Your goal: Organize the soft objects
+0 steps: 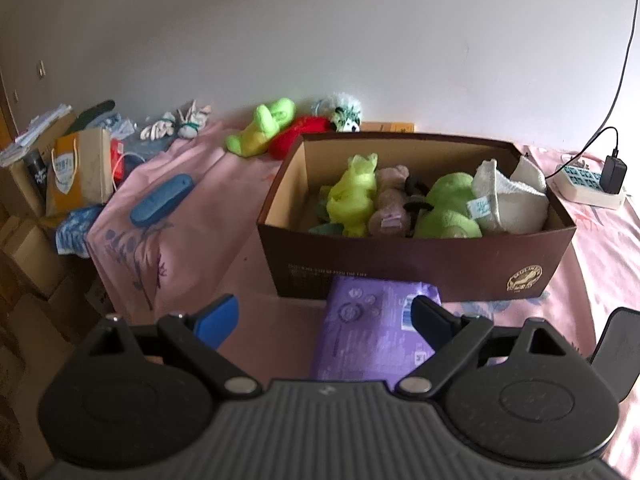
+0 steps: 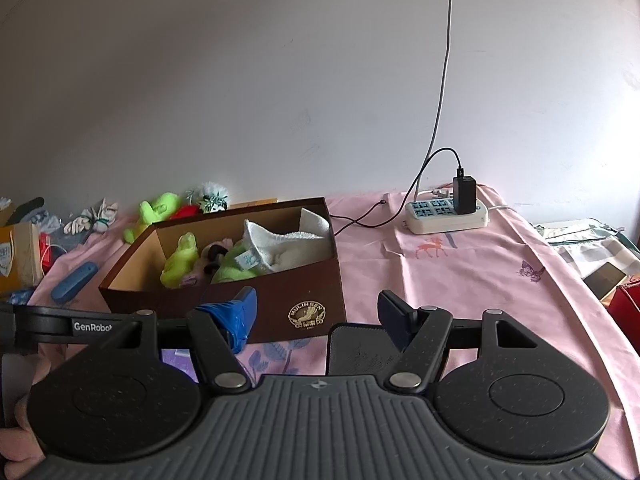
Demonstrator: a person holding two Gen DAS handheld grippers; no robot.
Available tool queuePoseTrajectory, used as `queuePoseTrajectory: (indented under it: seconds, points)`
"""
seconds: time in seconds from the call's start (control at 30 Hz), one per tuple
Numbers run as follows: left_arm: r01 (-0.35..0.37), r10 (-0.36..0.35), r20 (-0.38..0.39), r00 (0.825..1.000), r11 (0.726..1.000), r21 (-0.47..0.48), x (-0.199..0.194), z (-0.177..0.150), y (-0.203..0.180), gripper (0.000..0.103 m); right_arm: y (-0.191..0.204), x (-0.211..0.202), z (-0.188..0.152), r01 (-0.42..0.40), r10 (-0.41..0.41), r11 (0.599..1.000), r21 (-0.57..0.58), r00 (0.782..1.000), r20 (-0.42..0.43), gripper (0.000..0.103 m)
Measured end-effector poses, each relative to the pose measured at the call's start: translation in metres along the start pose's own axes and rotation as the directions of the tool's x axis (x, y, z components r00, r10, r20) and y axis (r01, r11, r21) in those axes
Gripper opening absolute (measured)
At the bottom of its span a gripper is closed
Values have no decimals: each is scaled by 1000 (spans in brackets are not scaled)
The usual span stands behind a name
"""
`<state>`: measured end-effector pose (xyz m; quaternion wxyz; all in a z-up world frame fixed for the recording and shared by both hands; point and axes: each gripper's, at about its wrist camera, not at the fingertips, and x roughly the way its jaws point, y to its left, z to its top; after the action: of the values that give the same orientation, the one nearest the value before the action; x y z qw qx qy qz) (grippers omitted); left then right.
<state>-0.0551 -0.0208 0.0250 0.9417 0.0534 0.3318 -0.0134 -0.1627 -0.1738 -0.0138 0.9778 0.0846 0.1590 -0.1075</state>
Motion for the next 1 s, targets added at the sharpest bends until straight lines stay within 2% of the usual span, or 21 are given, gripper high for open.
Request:
queuePoseTrajectory:
  seconds: [0.17, 0.23, 0.33, 0.5, 0.7, 1.0]
  points:
    - [95, -96, -64, 993, 995, -14, 4, 0, 0, 92, -4, 3, 2, 1, -1, 1000, 4, 999, -32, 53]
    - [105, -105, -75, 992, 994, -7, 5, -1, -3, 92, -5, 4, 2, 3, -2, 1000, 20, 999, -34, 53]
    - [84, -83, -60, 995, 996, 16, 3, -2, -9, 92, -5, 6, 4, -16, 18, 999, 41, 999, -43, 53]
    - [62, -61, -56, 997, 998, 17, 5, 0, -7, 92, 9, 14, 5, -55, 54, 999, -1, 997, -47, 53]
    - [-9, 10, -38, 999, 1000, 30, 10, 2, -1, 92, 17, 20, 1, -101, 99, 995, -25, 992, -80, 53]
    - [-5, 7, -41, 999, 999, 41, 15, 2, -5, 92, 10, 20, 1, -38, 37, 999, -9, 995, -90, 53]
